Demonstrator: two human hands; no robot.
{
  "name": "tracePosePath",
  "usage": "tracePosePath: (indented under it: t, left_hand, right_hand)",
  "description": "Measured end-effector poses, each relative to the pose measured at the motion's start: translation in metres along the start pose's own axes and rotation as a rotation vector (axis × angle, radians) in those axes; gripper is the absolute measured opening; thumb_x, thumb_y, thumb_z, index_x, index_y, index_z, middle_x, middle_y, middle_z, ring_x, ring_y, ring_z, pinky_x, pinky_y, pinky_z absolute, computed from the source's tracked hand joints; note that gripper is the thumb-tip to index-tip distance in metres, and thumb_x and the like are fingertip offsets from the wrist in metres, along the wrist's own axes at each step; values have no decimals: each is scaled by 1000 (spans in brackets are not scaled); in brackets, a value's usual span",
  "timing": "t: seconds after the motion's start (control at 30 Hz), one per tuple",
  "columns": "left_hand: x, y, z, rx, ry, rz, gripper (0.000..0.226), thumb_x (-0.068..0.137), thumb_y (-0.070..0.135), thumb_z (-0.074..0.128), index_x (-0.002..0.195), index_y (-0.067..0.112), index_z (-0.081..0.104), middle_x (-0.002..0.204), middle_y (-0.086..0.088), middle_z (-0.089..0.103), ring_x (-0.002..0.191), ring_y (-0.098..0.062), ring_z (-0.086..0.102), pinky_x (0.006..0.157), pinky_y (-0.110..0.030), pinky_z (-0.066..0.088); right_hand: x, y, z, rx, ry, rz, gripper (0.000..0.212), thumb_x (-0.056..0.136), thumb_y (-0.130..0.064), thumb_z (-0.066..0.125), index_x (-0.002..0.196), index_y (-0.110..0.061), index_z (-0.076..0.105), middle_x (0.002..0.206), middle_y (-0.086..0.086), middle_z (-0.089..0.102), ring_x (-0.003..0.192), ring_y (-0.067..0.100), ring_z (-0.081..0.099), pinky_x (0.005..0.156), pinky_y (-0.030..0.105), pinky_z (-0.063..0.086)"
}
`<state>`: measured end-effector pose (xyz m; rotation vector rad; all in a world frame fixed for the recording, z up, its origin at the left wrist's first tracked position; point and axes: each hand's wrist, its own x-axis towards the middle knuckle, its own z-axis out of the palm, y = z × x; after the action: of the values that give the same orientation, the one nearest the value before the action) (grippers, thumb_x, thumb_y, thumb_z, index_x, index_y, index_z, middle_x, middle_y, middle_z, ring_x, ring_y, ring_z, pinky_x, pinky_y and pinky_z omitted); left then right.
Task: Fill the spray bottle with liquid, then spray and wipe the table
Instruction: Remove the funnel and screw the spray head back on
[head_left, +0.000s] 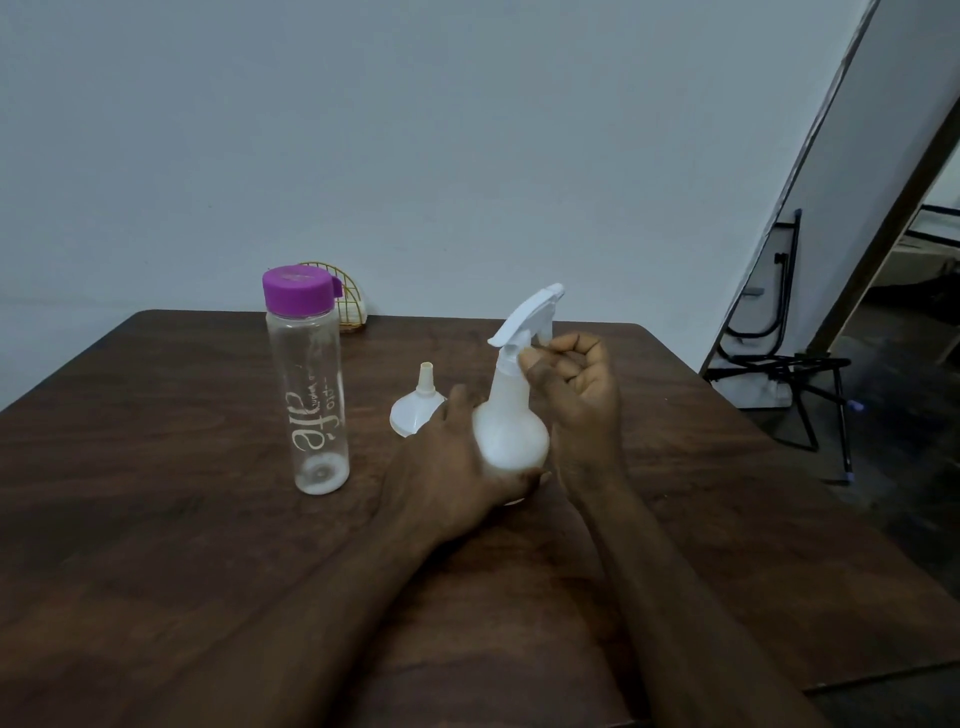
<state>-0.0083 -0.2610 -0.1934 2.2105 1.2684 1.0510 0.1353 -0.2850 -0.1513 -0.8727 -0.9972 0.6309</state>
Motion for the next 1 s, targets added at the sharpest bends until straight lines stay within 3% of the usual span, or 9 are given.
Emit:
tracePosePath:
  t: [0.13, 0.27, 0.43, 0.63, 0.8, 1.0]
  left_hand:
    - [0, 0, -3, -29, -16, 1, 88, 50, 88, 77, 113, 45, 35, 102, 23, 54, 88, 2, 56, 69, -41, 58]
    - [-1, 0, -5, -61, -20, 10, 88, 48, 90, 76, 112, 47, 35, 102, 25, 55, 88, 5, 56, 69, -37, 57]
    - [-1, 1, -8, -70, -30, 22, 89, 47, 91, 76, 113, 46, 35, 100, 27, 55, 86, 8, 55, 62, -25, 48]
    - [-1, 1, -10, -66, -66, 31, 86, 51, 87, 76, 115, 48, 33, 102, 23, 56, 87, 2, 58, 63, -27, 52]
    - [2, -2, -11, -90, -72, 22, 92, 46, 92, 77, 115, 45, 39, 103, 24, 56, 90, 4, 57, 67, -27, 52]
    - [1, -2, -12, -88, -66, 26, 91, 43, 96, 73, 114, 50, 37, 103, 28, 56, 91, 10, 55, 65, -25, 48]
  right_hand:
    - [0, -3, 0, 250, -35, 191, 65, 75, -26, 81, 130, -12, 48, 91, 0, 73, 74, 17, 56, 64, 30, 49]
    - [1, -7, -1, 289, -130, 227, 72, 84, -11, 71, 148, -9, 39, 108, 0, 78, 90, 16, 71, 73, 28, 58]
    - [0, -9, -2, 265, -172, 212, 75, 85, -4, 71, 151, -9, 37, 108, 5, 78, 95, 16, 74, 77, 30, 59]
    - [0, -7, 1, 194, -173, 191, 84, 79, -7, 80, 149, -19, 36, 106, 9, 78, 97, 18, 73, 81, 32, 58]
    - [2, -9, -2, 289, -179, 228, 78, 87, -9, 71, 155, -11, 33, 113, 4, 73, 95, 16, 70, 77, 31, 58]
    - [2, -10, -3, 210, -217, 218, 69, 92, -7, 66, 155, -8, 37, 131, 17, 70, 107, 20, 71, 85, 34, 58]
